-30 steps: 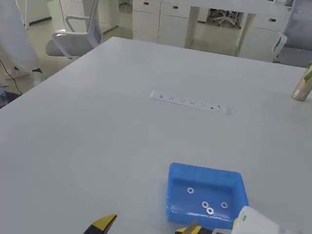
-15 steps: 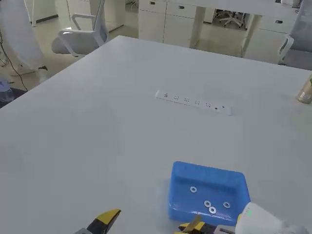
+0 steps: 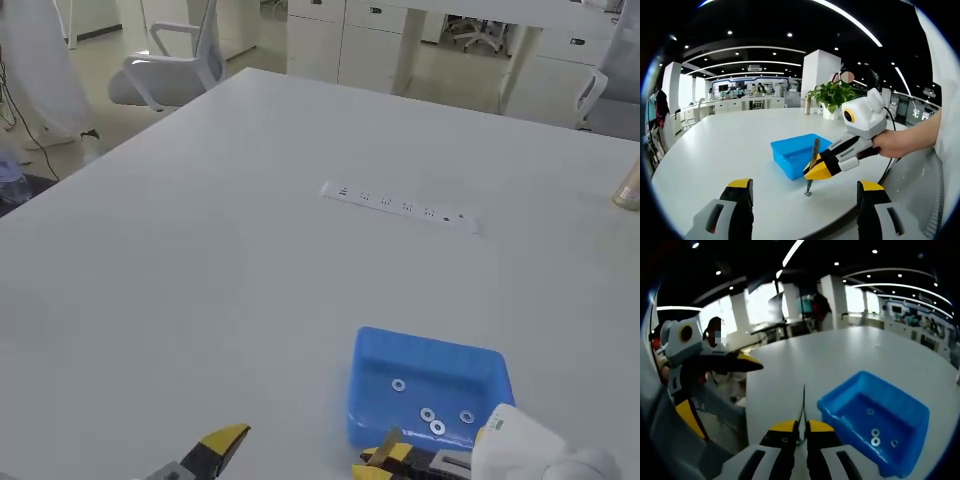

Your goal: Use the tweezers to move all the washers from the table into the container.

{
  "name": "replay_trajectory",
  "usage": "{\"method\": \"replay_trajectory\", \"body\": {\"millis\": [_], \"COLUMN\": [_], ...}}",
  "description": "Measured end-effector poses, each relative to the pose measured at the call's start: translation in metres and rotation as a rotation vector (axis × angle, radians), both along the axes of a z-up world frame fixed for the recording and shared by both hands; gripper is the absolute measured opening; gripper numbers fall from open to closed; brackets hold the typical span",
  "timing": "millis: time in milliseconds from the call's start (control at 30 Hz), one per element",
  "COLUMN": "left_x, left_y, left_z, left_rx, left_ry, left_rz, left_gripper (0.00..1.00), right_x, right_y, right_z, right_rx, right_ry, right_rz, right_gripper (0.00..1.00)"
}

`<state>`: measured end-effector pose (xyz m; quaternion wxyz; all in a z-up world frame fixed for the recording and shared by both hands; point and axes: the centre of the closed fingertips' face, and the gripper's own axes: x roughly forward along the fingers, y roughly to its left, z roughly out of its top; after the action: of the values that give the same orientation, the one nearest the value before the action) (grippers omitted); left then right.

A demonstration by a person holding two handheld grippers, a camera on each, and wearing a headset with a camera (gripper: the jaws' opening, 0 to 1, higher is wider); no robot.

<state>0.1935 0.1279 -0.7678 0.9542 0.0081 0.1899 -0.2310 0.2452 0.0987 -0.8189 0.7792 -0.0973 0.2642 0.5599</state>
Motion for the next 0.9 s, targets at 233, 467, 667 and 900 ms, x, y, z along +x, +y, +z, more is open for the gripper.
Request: {"method": "replay_trajectory", "body": {"millis": [233,467,667,900], "left_x": [0.0002,0.0002,0.0003,0.0001], "left_y": [0.0011,0.0016,0.0021,0.0019], "left_z": [0.0002,-0.0002,-0.0006,-0.0006], "left_rx": [0.001,0.001,0.002,0.003], "left_ry": [-0.004,-0.003,-0.004,-0.003], "left_rz": [0.004,0.004,0.005,0.005], "left_gripper": [0.87,0.87,0.87,0.87], "right_x": [-0.0048,-0.0051,-0.0051,-0.0078], "right_y": [0.0011,0.0044,0.0046,0.0054], "right_z": [0.0005,0.0014,0.0016,0.0013], "right_rx": [-0.043,-0.079,-0.081,-0.073], "right_ry": [-0.074,-0.129,-0.144,-0.125], "right_rz": [0.048,0.078,0.086,0.083], "right_gripper": [0.04,0.04,0.05,0.03]}}
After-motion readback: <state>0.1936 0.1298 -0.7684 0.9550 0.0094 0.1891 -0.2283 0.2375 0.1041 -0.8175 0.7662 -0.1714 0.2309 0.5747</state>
